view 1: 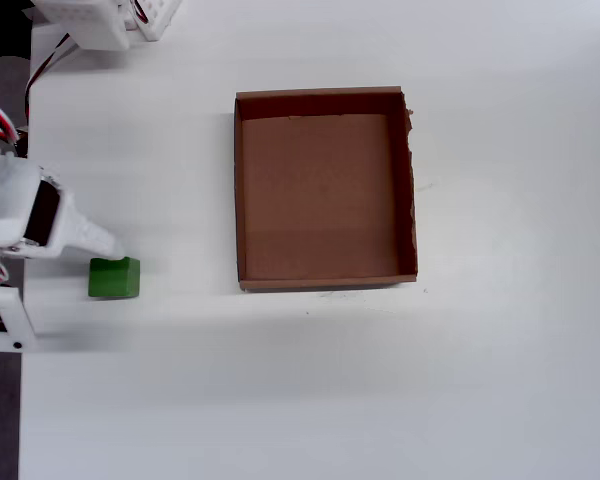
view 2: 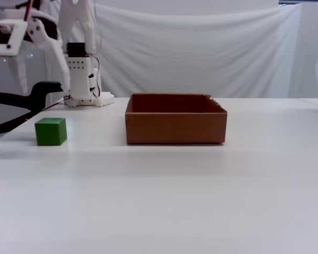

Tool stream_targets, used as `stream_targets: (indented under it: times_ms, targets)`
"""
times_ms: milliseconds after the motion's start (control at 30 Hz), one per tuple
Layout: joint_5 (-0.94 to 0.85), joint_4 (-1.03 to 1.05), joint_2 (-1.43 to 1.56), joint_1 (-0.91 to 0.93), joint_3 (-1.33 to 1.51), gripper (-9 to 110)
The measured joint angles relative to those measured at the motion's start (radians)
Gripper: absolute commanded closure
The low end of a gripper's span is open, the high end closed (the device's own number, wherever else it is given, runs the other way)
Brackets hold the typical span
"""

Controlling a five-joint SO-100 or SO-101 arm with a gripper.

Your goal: Grasp a green cube and put it in a box.

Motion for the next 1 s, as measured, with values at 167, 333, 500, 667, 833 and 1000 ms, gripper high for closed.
stream_targets:
  times_ms: [167,333,500,667,833,1000]
  targets:
    - [-0.002,-0.02,-0.083,-0.015,-0.061,65]
    - [-0.023,-0.052,-0.13,-0.02,-0.083,66]
    - [-0.029,-0.095,-0.189,-0.02,-0.084,67]
    - [-0.029,-0.126,-0.227,-0.023,-0.084,67]
    - [-0.029,-0.153,-0.247,-0.041,-0.084,67]
    - [-0.029,-0.16,-0.262,-0.052,-0.084,68]
